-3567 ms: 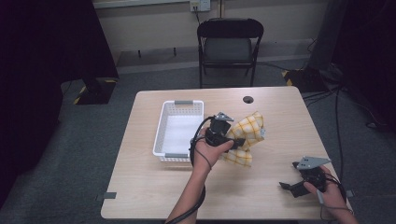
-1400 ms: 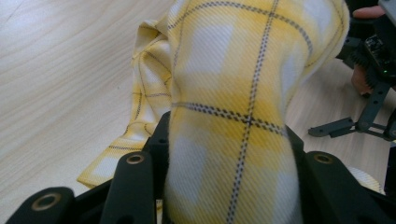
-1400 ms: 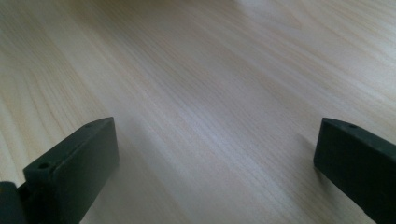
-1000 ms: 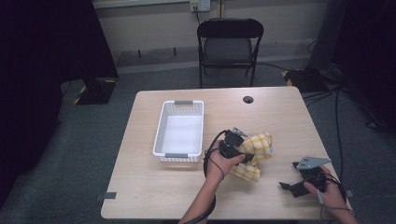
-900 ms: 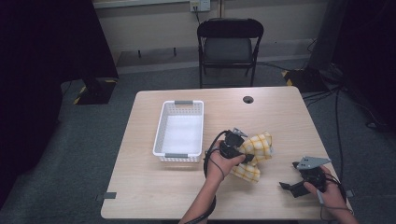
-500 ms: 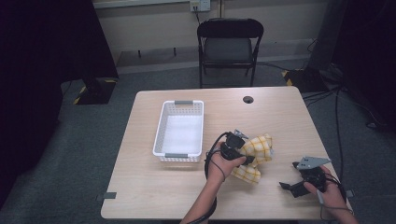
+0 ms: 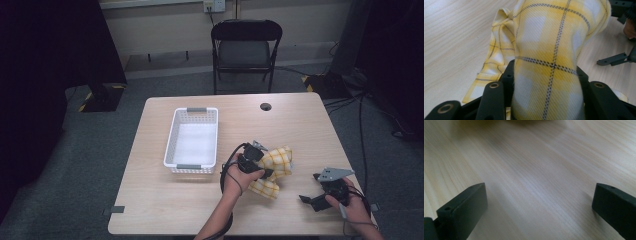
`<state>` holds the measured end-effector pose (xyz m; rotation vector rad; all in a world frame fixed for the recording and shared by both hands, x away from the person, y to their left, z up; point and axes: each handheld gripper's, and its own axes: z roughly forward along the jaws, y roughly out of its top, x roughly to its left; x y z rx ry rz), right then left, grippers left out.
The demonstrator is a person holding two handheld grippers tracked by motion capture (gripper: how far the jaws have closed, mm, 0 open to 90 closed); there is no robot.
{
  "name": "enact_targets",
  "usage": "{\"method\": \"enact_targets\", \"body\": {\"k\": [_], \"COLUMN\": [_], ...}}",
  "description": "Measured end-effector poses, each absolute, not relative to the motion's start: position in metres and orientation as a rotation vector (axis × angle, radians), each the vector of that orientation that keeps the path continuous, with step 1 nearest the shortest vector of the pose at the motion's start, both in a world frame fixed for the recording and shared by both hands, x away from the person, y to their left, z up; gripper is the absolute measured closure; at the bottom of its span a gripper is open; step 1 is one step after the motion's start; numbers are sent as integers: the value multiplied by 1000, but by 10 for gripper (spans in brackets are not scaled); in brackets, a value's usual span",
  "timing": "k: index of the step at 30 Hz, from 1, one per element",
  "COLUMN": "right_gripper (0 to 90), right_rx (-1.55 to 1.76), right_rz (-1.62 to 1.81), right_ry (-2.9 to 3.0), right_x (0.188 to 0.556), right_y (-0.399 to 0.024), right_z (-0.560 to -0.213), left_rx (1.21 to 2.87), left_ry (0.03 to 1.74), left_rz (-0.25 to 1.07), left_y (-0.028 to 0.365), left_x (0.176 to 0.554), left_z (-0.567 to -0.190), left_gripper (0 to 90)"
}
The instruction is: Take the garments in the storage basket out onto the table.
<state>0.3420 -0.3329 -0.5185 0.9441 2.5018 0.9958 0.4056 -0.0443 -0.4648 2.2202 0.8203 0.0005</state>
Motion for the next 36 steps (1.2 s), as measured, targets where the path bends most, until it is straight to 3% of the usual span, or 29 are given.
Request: {"method": "enact_targets", "body": {"k": [23, 36], "right_gripper": [0, 0], "right_rx": [943, 943], "right_rz": [996, 996], "right_ry": [2502, 2502], "right_x": [342, 342], "right_y": [-333, -333], "right_z": [-519, -519], "left_rx": [2270, 2298], "left_ry": [787, 780], "left_rz": [42, 66], "left_y": [-47, -49], "left_x": [403, 402], "left_z": [-468, -470], "left_gripper": [496, 406]}}
